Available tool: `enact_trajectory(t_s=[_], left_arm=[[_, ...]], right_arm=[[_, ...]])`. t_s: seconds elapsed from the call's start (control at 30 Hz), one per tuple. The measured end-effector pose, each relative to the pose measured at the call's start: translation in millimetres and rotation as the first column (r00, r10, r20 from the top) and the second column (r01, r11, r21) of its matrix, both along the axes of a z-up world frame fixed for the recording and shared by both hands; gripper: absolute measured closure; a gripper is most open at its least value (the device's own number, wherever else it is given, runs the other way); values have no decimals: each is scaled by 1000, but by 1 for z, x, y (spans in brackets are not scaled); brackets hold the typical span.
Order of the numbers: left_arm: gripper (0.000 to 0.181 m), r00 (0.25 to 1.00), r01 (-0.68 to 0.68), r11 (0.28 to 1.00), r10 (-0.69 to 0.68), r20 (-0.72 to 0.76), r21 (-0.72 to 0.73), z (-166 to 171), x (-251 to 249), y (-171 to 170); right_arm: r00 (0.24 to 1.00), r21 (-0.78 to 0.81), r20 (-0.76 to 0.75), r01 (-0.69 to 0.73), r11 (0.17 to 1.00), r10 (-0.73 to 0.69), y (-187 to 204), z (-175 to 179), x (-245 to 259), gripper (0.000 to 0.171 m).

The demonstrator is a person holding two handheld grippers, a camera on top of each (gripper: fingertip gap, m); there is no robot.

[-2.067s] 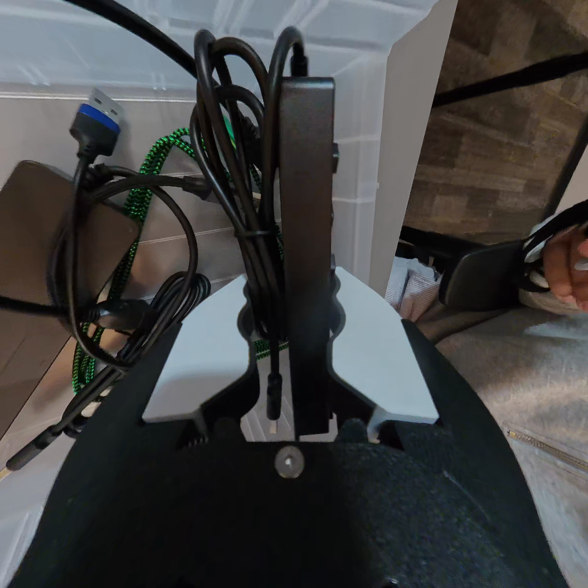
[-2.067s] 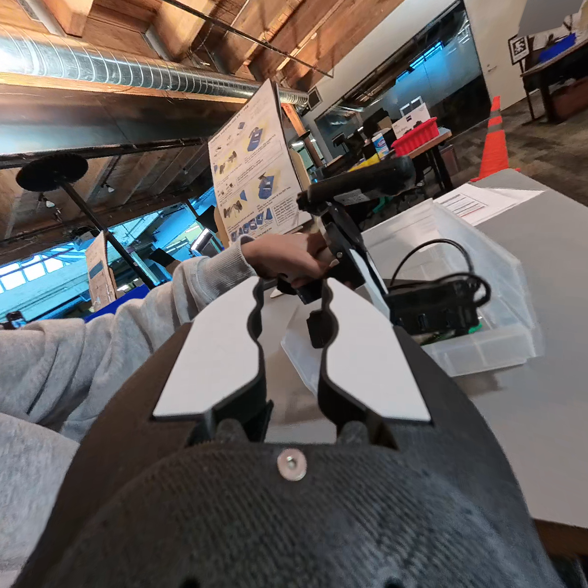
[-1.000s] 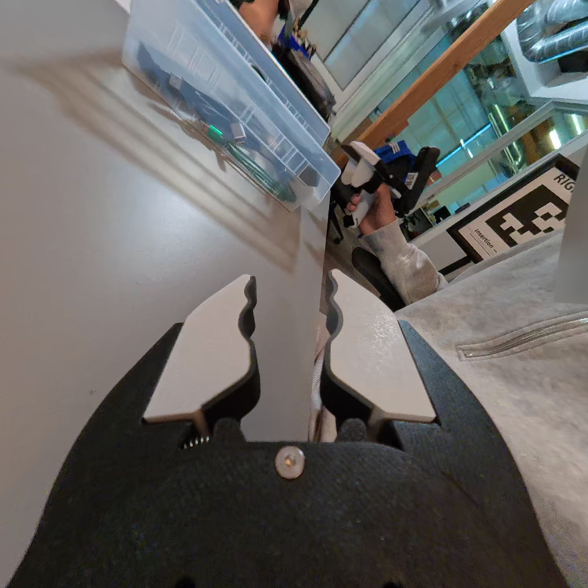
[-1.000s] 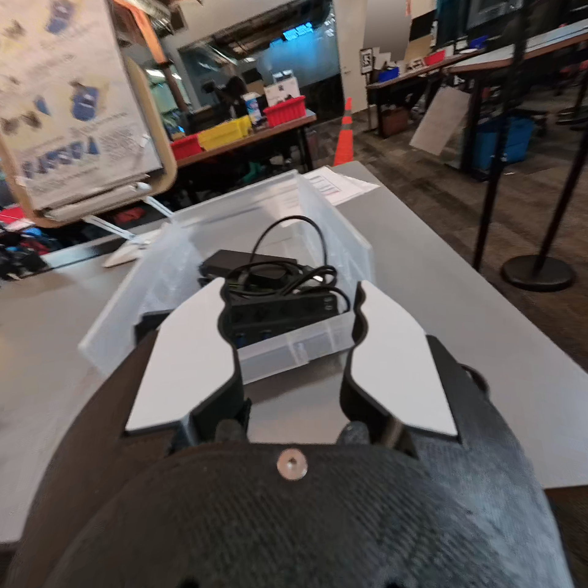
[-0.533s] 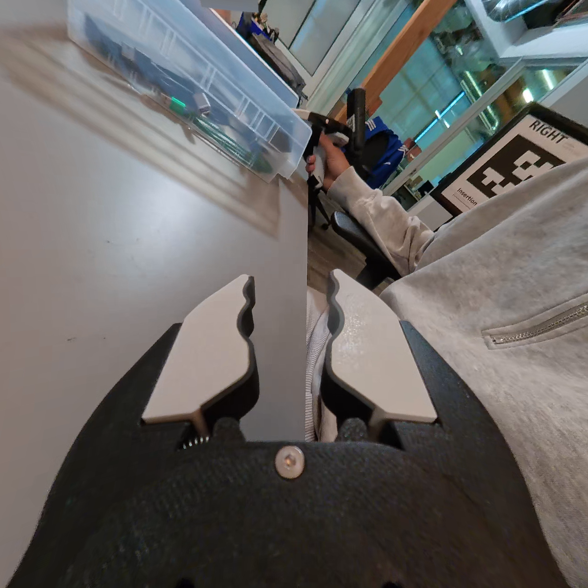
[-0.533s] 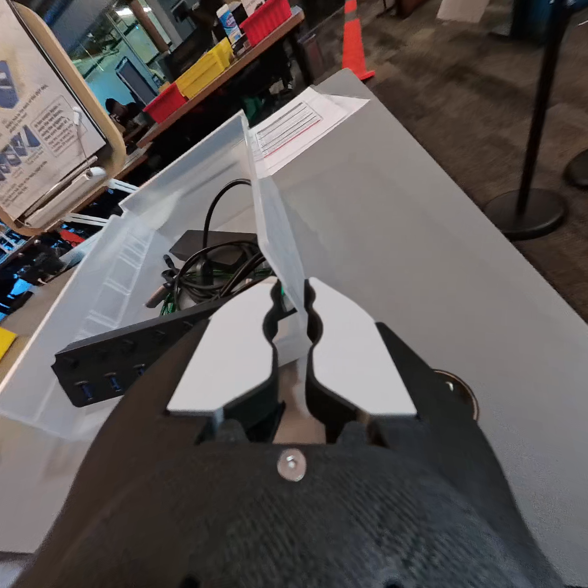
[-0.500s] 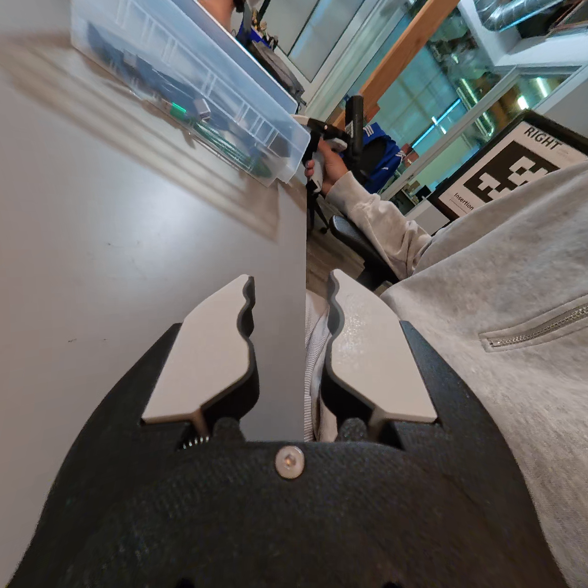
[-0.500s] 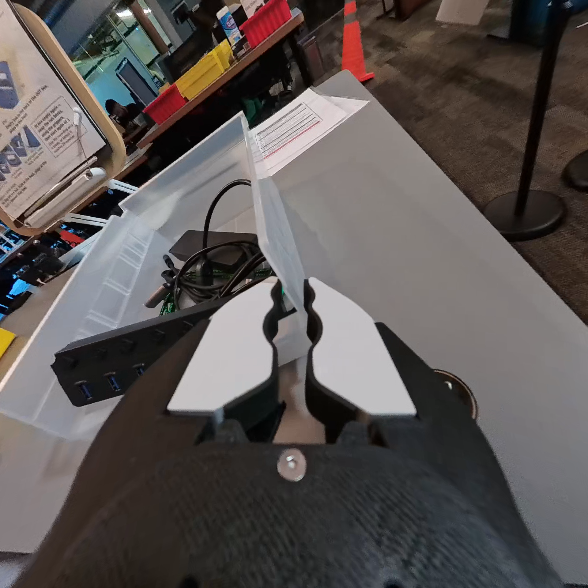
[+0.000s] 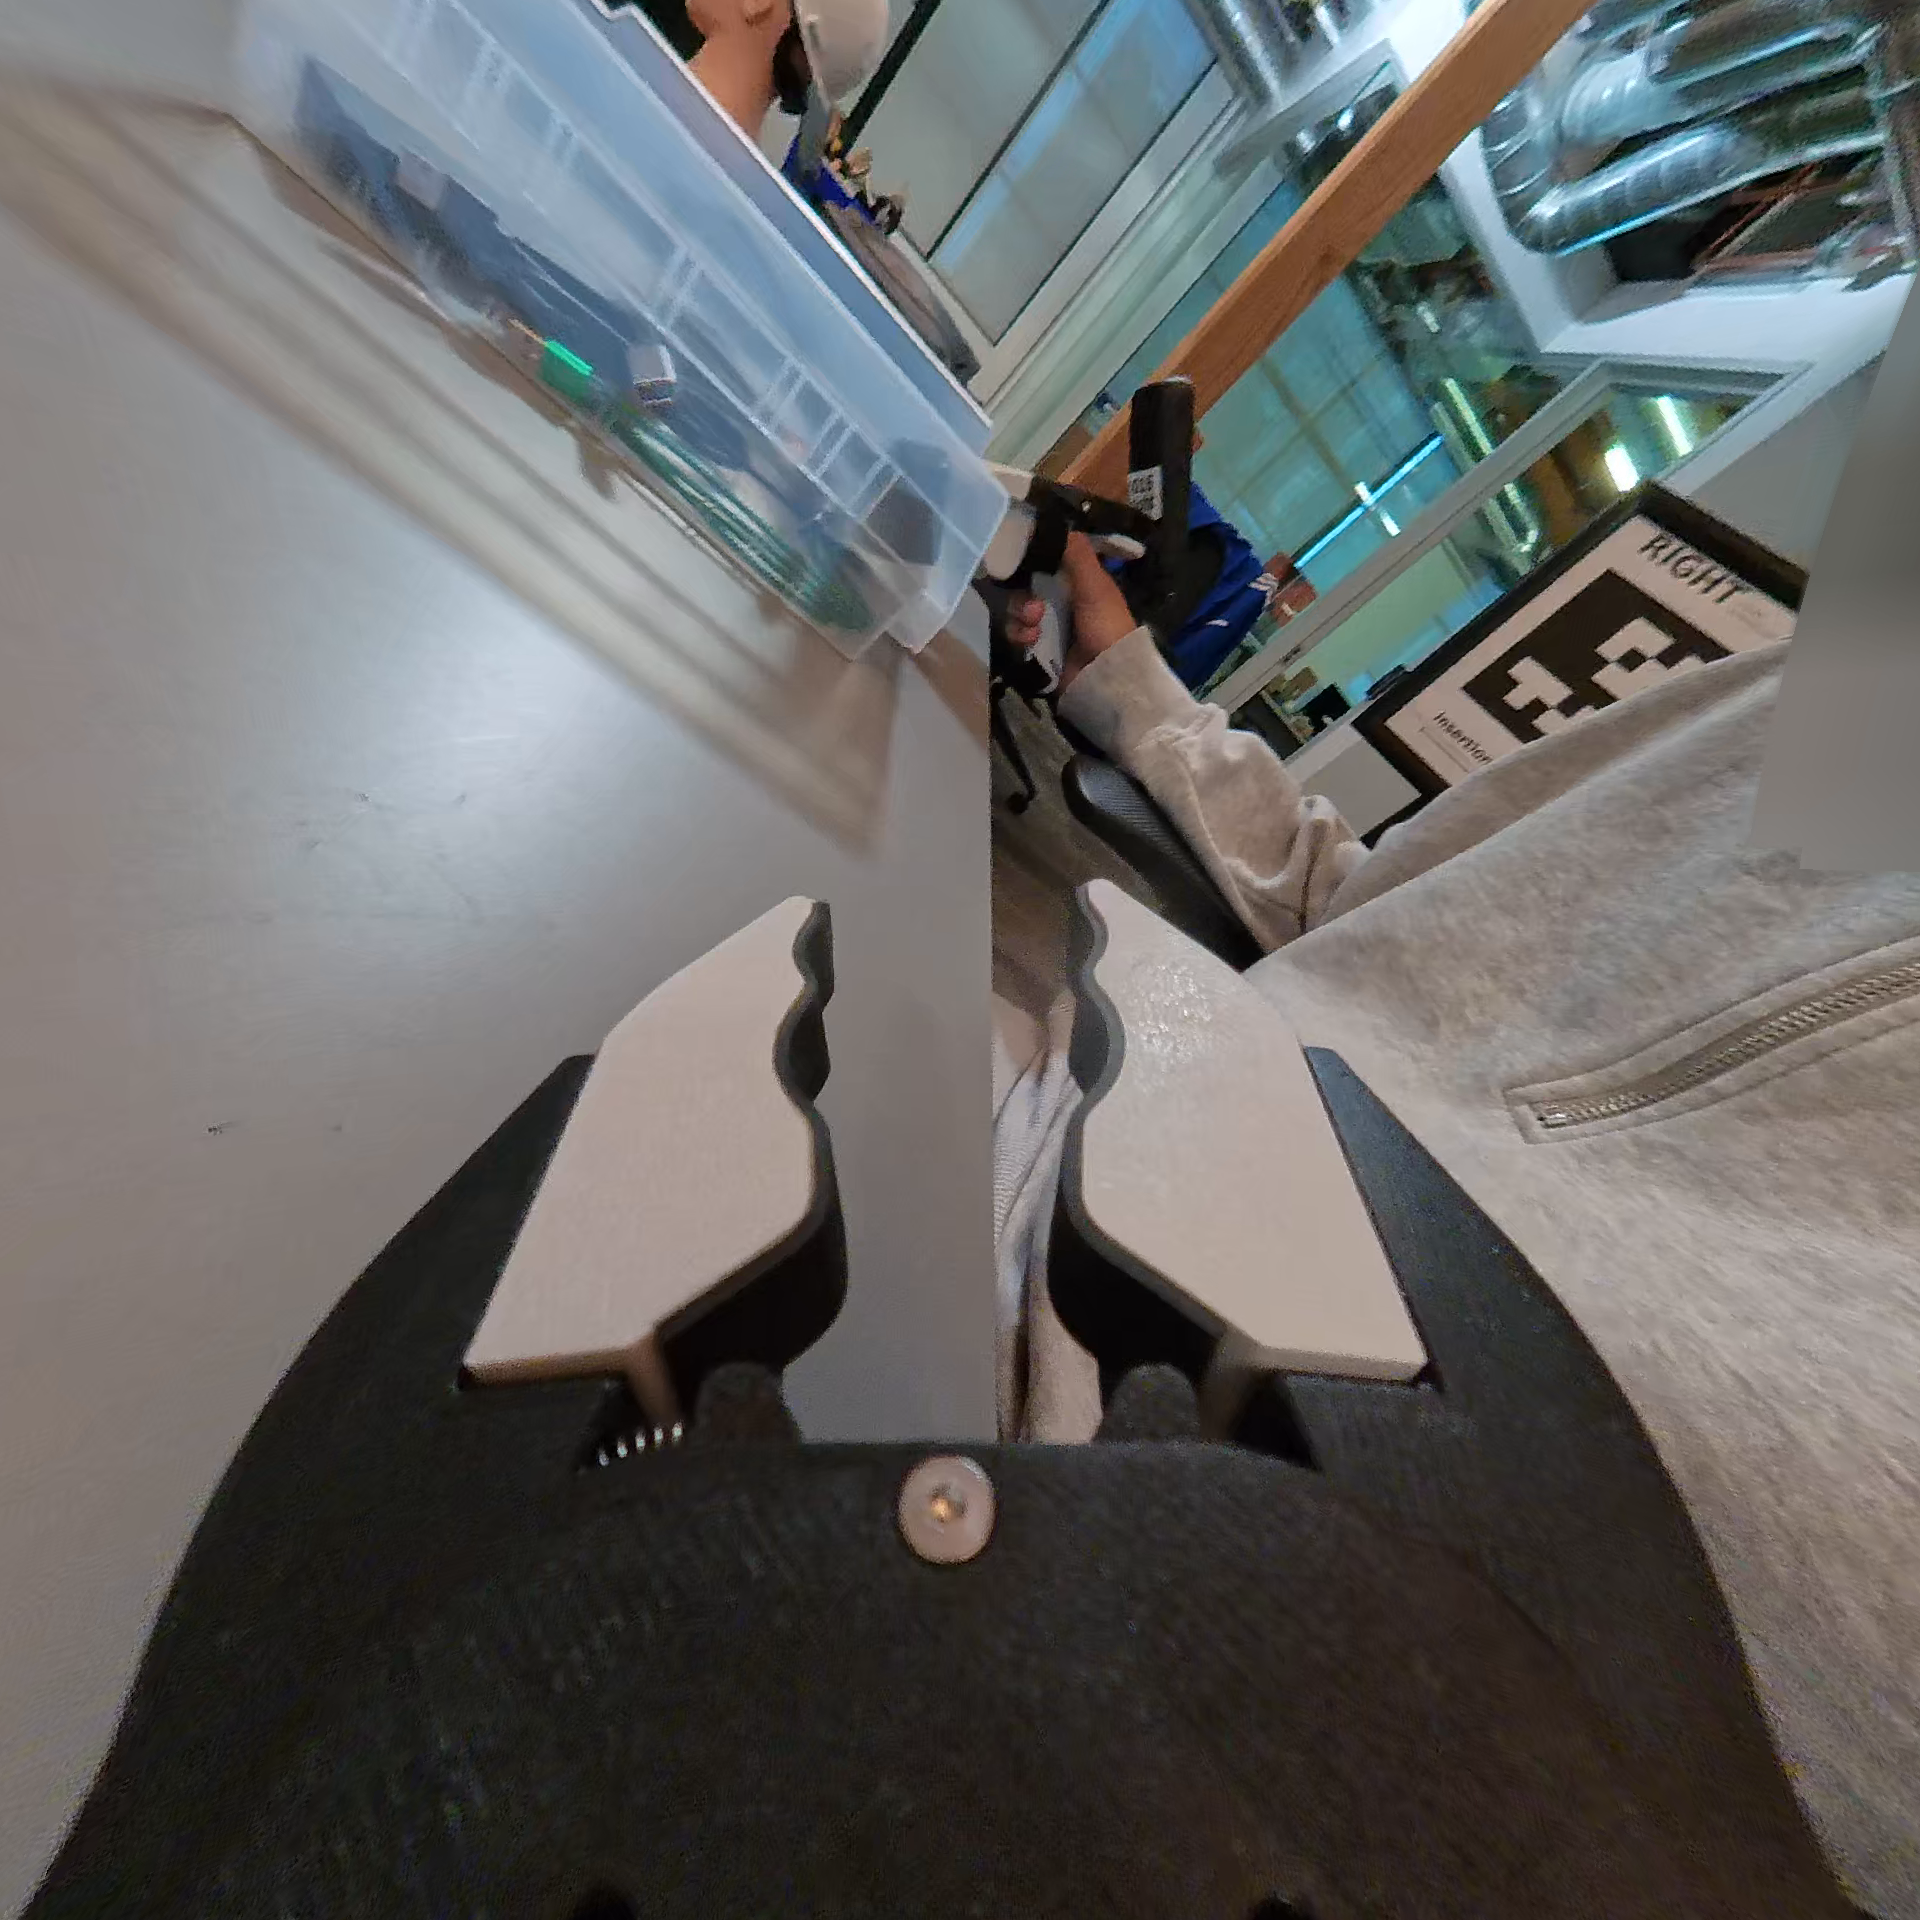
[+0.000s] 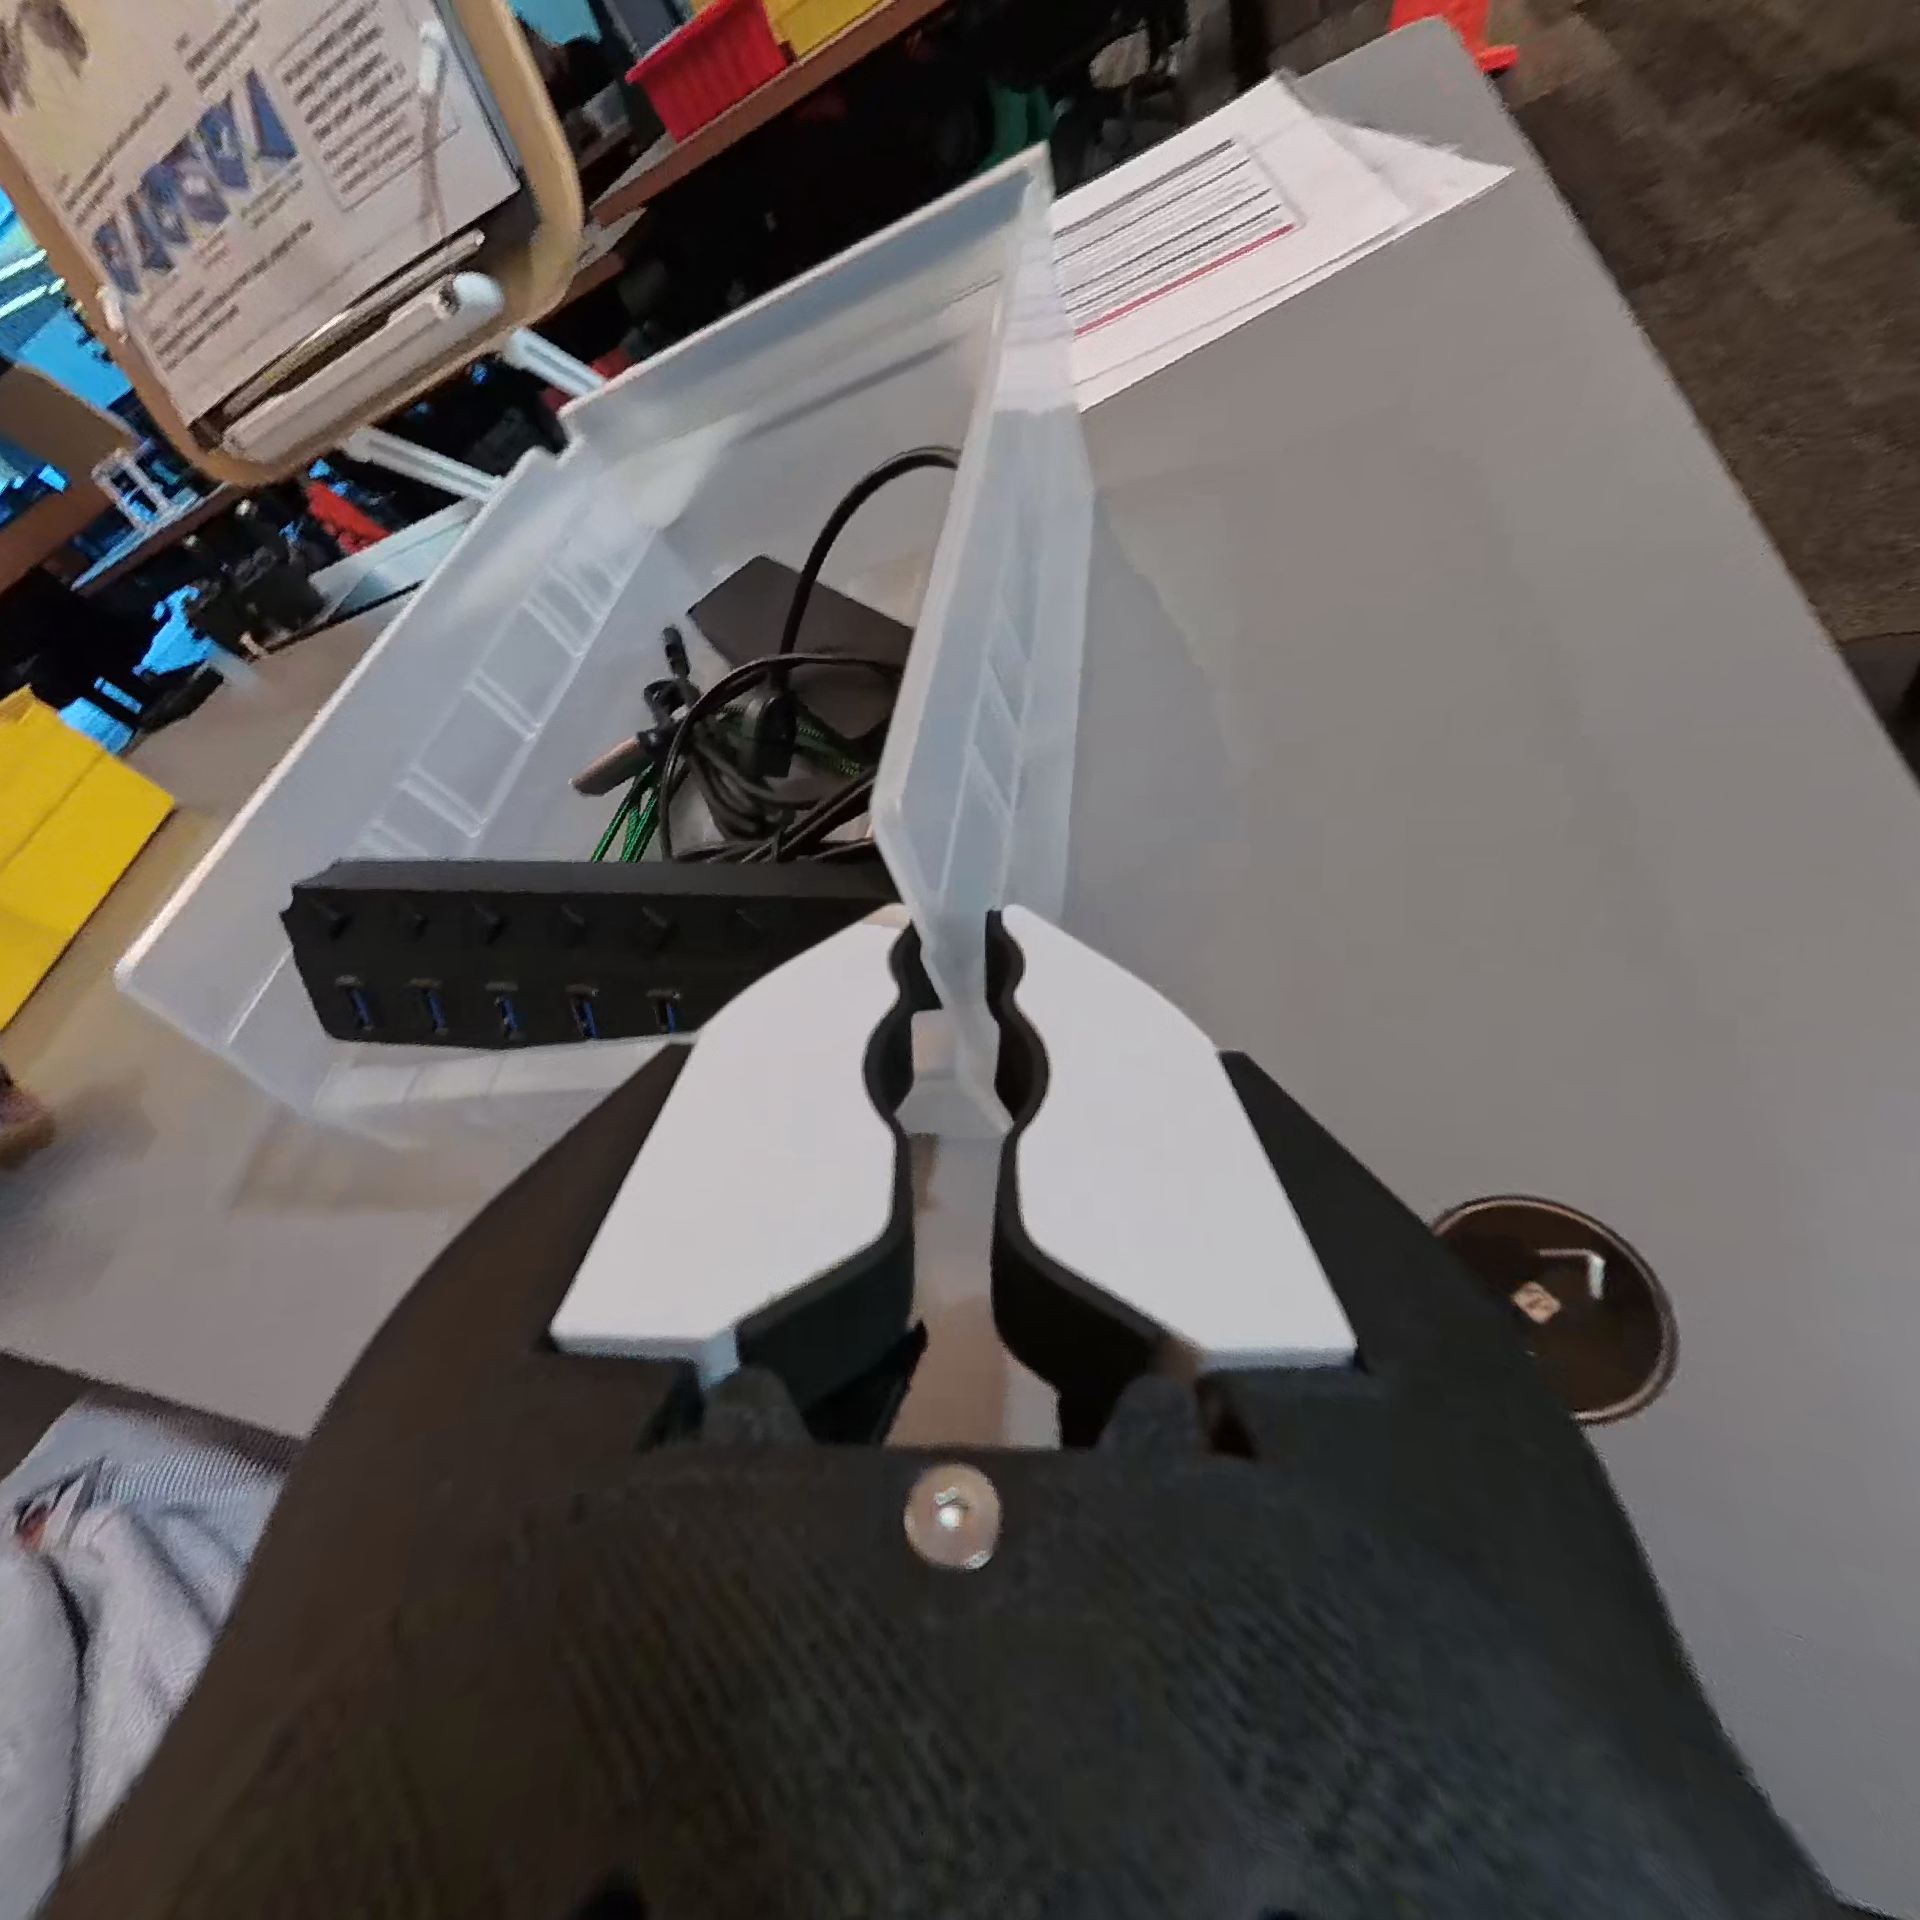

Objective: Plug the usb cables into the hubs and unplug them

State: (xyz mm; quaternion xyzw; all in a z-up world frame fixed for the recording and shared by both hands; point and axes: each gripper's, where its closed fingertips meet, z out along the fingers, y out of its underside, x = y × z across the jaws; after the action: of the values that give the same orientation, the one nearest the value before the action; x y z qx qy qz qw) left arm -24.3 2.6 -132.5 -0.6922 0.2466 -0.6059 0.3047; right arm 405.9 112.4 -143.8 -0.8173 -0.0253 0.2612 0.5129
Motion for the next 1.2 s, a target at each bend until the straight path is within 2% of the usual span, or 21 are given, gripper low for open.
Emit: enact_trajectory(t_s=[0.23, 0.3, 0.43, 0.57, 0.7, 0.83, 1.2], left_arm=[[135, 996, 34, 999, -30, 88, -40, 6, 1, -1], [135, 995, 35, 998, -31, 93, -46, 6, 0, 0], [135, 994, 30, 998, -24, 105, -56, 7, -1, 1], [134, 993, 22, 996, -12, 114, -82, 6, -2, 4], [134, 991, 12, 995, 1, 131, -96, 7, -4, 6], [133, 989, 8, 994, 9, 149, -111, 8, -5, 8], [132, 984, 9, 991, 15, 179, -134, 10, -7, 10]], right_arm=[[965, -4, 34, -259, 966, 259, -15, 1, -50, 154], [955, 10, 56, -293, 956, 292, -16, 2, -59, 153], [964, 111, 71, -263, 959, 256, -9, 14, -58, 151], [979, 183, 0, -199, 963, 202, -3, 24, -50, 135], [959, 126, -131, -237, 963, 253, -3, 14, -57, 114], [933, 115, -182, -293, 949, 310, -6, 13, -66, 121], [924, 68, -193, -322, 944, 329, -9, 5, -69, 122]])
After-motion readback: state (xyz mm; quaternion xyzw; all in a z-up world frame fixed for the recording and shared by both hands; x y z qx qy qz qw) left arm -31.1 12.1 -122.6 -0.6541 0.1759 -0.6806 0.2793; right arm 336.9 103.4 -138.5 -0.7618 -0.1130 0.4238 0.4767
